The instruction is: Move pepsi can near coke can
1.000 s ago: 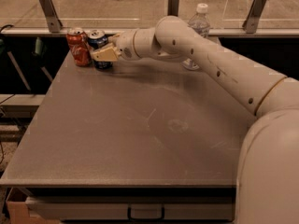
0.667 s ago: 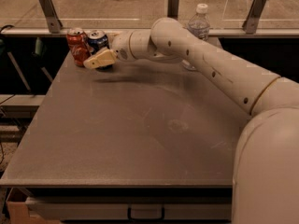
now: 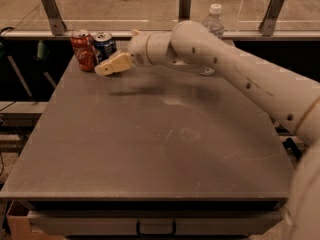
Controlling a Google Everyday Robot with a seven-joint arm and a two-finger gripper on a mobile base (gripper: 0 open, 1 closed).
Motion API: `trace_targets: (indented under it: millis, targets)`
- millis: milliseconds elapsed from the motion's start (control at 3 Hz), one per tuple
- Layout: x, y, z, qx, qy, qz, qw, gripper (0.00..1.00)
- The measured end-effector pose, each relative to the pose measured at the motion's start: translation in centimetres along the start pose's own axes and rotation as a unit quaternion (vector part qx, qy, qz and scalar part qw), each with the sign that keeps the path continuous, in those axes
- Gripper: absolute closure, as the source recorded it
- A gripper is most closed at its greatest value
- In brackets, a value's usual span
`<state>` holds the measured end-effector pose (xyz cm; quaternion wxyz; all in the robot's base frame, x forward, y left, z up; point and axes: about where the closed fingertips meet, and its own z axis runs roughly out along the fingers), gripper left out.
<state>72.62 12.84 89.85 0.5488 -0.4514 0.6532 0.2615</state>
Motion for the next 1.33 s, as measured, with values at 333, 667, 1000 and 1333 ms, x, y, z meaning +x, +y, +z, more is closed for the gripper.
trace_targets:
  millis: [333,667,1000,1333]
  targets:
    - [-0.3,2.1,-5.7,0.021,-0.013,-0.002,0.9997,0.0]
    - [-3.0,5.8,-11.2,0.004,-0.04,-0.023,0.9989,0.0]
    - [-4.9,8.6,-18.2,-0.018,-0.056,-0.048,0.9971,0.0]
    - [-3.6,8.3,-22.4,-0.011,-0.05,-0.044,0.9977,0.0]
